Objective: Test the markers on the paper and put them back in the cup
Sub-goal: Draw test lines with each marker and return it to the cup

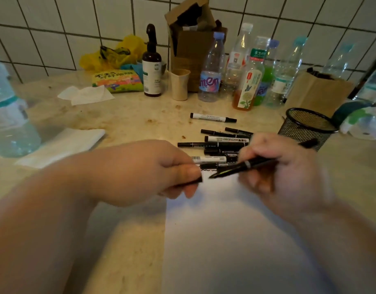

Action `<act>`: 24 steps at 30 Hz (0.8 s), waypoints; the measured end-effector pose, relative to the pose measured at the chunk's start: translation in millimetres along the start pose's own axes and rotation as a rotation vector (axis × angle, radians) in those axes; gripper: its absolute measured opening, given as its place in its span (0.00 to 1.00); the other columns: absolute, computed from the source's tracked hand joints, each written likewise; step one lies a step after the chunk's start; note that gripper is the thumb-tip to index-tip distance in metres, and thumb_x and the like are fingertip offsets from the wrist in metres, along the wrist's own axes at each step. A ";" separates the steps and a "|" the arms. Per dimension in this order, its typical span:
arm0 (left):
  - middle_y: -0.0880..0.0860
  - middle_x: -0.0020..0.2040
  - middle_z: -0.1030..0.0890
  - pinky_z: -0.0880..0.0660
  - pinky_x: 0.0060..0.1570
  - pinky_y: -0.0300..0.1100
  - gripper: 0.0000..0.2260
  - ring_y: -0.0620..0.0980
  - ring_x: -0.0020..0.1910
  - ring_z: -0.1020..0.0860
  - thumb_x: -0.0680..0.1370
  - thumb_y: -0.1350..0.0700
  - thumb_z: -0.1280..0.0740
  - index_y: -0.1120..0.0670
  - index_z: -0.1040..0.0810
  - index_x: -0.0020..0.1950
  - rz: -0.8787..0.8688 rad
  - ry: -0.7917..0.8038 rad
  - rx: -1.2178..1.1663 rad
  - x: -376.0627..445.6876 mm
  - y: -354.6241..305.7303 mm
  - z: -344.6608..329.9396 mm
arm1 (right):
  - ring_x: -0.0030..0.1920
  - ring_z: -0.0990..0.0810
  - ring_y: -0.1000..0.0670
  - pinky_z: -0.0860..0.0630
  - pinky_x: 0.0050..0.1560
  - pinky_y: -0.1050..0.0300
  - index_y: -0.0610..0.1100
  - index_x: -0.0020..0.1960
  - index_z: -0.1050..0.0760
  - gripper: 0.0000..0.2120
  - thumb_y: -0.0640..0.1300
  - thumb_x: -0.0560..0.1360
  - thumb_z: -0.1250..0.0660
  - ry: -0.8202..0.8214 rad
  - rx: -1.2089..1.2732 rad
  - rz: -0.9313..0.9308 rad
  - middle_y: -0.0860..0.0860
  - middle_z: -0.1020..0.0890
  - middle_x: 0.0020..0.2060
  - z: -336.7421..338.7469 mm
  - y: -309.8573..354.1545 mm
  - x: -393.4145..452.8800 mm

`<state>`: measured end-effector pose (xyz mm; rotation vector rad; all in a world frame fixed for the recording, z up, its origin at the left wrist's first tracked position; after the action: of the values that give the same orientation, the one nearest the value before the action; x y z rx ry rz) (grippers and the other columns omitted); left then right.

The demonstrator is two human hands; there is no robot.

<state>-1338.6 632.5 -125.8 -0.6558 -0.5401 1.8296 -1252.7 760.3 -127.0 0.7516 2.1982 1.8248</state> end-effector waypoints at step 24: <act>0.49 0.40 0.17 0.25 0.41 0.43 0.20 0.48 0.38 0.21 0.80 0.38 0.44 0.50 0.21 0.45 0.425 -0.512 0.216 13.2 62.7 49.7 | 0.31 0.24 0.48 0.23 0.42 0.47 0.42 0.43 0.16 0.09 0.44 0.78 0.32 -0.285 -0.344 -0.236 0.49 0.23 0.26 22.5 -23.4 22.8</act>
<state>-1418.8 621.6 -131.3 -0.1495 -0.5487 2.4388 -1268.1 788.2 -150.5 0.6065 1.6620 1.7830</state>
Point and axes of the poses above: each hand's wrist, its own x-axis towards the middle knuckle, its own z-axis out of the back of the hand, y = z × x, the point moved 9 cm from there along x, towards the middle knuckle
